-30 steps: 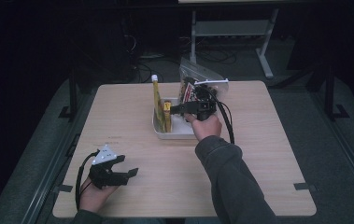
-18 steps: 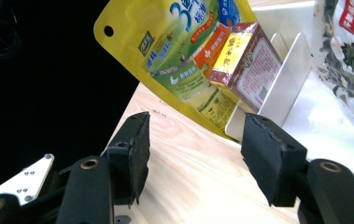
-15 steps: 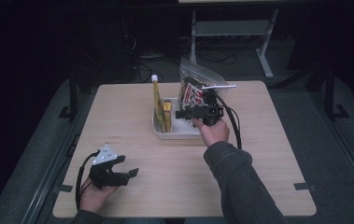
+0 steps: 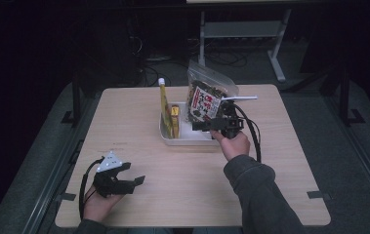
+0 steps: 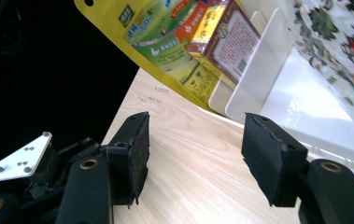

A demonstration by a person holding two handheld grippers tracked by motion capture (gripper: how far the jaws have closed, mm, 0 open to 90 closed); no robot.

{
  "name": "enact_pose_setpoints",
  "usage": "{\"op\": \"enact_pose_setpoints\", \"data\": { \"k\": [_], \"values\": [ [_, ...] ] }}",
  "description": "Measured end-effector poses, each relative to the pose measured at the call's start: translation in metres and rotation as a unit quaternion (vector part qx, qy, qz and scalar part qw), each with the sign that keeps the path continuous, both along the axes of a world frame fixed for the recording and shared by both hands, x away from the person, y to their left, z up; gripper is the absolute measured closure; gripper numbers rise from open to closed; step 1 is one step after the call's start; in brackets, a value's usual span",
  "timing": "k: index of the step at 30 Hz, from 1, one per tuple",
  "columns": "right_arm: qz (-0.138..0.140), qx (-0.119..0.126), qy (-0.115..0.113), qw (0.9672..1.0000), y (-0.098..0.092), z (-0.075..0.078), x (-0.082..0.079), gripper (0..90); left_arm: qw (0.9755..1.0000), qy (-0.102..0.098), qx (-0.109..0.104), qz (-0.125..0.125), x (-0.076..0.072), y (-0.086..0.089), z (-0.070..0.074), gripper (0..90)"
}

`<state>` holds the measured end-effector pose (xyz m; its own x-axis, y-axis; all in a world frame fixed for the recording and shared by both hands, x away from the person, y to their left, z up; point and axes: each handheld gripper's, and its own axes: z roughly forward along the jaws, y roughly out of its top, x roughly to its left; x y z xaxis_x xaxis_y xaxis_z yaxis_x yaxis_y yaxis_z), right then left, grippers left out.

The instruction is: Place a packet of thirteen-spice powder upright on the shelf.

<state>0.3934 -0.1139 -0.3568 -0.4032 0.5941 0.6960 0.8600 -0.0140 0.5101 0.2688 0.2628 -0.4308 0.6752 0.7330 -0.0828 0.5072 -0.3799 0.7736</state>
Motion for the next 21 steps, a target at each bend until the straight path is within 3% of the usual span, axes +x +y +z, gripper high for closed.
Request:
{"op": "enact_pose_setpoints", "data": {
  "k": [21],
  "values": [
    [-0.001,0.007,0.016,0.9998,-0.026,-0.023,-0.017,40.5,1.0,-0.001,0.0,0.002,0.0,0.0,0.0,22.2]
  ]
}}
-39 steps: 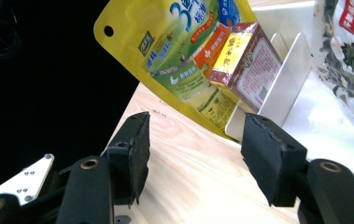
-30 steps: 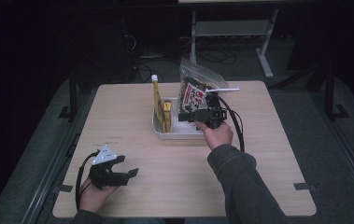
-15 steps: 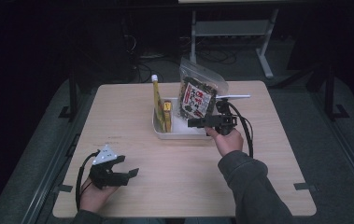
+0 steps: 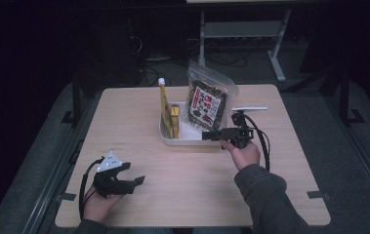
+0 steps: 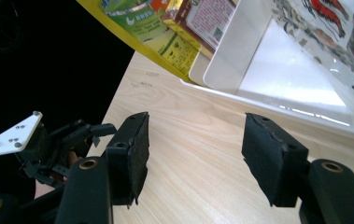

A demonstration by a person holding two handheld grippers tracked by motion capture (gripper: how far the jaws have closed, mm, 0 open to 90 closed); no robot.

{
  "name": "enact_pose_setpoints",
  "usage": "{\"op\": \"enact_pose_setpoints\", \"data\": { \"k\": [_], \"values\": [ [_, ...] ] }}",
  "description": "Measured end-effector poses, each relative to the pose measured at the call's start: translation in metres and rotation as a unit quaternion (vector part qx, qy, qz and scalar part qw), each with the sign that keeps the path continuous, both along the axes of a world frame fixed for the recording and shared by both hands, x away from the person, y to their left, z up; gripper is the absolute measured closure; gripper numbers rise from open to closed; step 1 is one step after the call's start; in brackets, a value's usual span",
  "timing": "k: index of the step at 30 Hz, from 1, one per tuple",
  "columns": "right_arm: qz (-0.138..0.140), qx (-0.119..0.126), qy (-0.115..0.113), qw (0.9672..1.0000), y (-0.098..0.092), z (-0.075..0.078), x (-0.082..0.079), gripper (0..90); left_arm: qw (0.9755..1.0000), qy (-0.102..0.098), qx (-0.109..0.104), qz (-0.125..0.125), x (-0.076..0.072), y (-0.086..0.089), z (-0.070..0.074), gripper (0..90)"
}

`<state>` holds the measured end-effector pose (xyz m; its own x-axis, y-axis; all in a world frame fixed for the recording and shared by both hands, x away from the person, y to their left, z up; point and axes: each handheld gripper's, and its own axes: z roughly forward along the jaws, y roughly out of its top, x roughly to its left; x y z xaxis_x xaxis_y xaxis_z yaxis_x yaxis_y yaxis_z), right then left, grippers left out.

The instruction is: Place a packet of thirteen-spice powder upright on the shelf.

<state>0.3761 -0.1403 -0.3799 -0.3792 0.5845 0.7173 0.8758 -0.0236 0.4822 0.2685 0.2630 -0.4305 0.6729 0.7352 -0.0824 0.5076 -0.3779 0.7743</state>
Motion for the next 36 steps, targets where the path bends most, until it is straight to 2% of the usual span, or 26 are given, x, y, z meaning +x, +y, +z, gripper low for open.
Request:
{"op": "enact_pose_setpoints", "data": {
  "k": [17,31,33,36],
  "values": [
    [-0.002,0.004,0.014,0.9999,-0.022,-0.02,-0.018,39.2,1.0,-0.001,-0.003,0.003,0.0,0.001,0.001,20.9],
    [0.0,0.001,0.038,0.9993,-0.044,-0.048,-0.038,37.7,1.0,0.0,-0.003,0.003,0.001,0.0,0.0,20.8],
    [0.001,-0.009,0.033,0.9994,-0.045,-0.049,-0.041,37.4,1.0,0.0,-0.001,0.002,0.001,-0.001,0.0,20.7],
    [0.004,-0.003,0.028,0.9996,-0.047,-0.05,-0.045,36.4,1.0,0.001,-0.002,0.002,0.002,-0.001,-0.001,20.1]
  ]
}}
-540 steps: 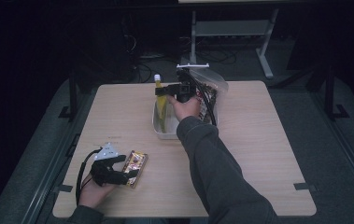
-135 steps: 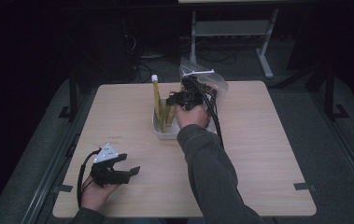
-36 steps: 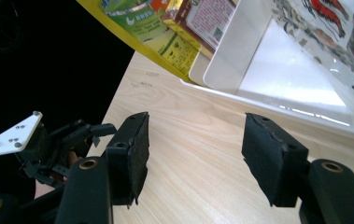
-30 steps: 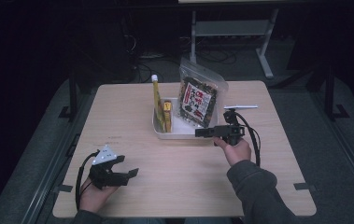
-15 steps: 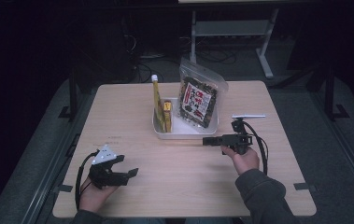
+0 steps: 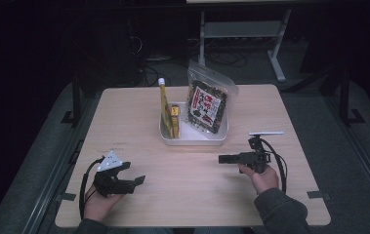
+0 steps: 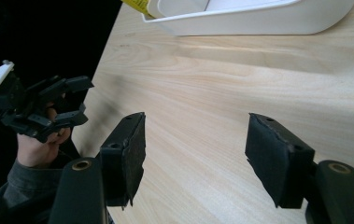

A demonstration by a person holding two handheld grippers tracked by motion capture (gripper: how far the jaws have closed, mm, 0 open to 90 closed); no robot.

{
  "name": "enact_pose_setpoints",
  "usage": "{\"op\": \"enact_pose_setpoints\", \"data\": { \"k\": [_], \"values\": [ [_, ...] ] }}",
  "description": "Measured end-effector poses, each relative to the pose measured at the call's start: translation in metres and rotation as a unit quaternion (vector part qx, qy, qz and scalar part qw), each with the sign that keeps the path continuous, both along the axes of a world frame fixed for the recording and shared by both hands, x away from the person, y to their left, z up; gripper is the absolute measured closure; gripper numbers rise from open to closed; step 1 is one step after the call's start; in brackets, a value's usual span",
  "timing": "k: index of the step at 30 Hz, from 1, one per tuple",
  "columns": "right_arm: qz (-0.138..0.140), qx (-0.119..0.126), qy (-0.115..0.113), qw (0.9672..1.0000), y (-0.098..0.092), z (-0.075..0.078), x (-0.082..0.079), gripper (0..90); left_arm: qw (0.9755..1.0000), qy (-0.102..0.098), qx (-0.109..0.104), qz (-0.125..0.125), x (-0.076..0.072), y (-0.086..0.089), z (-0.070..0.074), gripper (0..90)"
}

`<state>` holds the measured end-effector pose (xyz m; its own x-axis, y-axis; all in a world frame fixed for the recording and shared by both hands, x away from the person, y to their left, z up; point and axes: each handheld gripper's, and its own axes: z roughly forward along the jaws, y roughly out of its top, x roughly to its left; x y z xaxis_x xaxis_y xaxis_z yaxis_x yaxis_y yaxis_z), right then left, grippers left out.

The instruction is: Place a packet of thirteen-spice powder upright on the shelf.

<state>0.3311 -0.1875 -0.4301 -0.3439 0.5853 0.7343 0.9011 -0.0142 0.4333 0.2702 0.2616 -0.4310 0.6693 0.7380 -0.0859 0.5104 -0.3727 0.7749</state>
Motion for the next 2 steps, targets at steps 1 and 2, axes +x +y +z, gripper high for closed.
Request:
{"op": "enact_pose_setpoints", "data": {
  "k": [1,2],
  "values": [
    [0.002,-0.003,-0.003,1.0,-0.0004,0.0,-0.0015,36.1,1.0,0.0,0.001,0.0,0.0002,0.0001,-0.0001,20.0],
    [0.005,-0.001,-0.004,1.0,-0.001,-0.0004,-0.0026,35.8,1.0,0.0,0.001,0.0,0.0002,0.0001,-0.0001,20.0]
  ]
}}
